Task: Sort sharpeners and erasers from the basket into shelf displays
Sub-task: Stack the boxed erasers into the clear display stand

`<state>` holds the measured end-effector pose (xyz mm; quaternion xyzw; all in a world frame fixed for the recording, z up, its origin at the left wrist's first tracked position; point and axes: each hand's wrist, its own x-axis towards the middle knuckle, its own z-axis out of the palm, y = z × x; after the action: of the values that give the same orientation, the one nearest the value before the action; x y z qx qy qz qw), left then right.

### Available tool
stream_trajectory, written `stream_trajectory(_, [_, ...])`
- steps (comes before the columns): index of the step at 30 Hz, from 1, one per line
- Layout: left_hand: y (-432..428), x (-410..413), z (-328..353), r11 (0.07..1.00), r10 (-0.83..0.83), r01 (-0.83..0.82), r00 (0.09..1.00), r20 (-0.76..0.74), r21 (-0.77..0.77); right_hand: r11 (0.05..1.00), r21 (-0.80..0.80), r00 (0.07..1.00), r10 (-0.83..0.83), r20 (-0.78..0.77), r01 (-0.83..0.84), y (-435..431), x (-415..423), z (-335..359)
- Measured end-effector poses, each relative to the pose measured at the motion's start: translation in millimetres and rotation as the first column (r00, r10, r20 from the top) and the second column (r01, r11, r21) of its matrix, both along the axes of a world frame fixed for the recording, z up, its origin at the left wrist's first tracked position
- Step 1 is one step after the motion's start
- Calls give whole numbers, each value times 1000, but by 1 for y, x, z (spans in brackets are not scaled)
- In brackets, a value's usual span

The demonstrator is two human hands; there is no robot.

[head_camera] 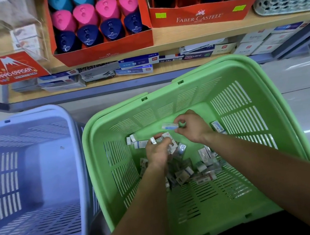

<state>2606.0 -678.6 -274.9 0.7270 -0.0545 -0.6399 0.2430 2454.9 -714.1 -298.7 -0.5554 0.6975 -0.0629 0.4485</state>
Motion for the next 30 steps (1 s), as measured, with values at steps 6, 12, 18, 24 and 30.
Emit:
stream_trajectory(6, [0,-1,7,1000,7,-7,1000,-28,9,973,151,962,-203,183,177,-7,-11,34])
stream_trajectory(12, [-3,7,57,995,-65,53,987,-146,-84,928,211,821,-370,436,306,-4,-10,109])
stream_trajectory(18, [-10,31,136,946,-219,180,968,-120,-271,922,155,730,-377,570,354,16,-3,195])
stream_trajectory(24, [-13,80,221,822,-359,278,930,-73,-496,938,106,673,-313,670,331,31,44,268])
stream_trajectory(30, [-28,173,299,683,-475,469,868,148,-561,969,-25,769,-179,613,245,18,122,316])
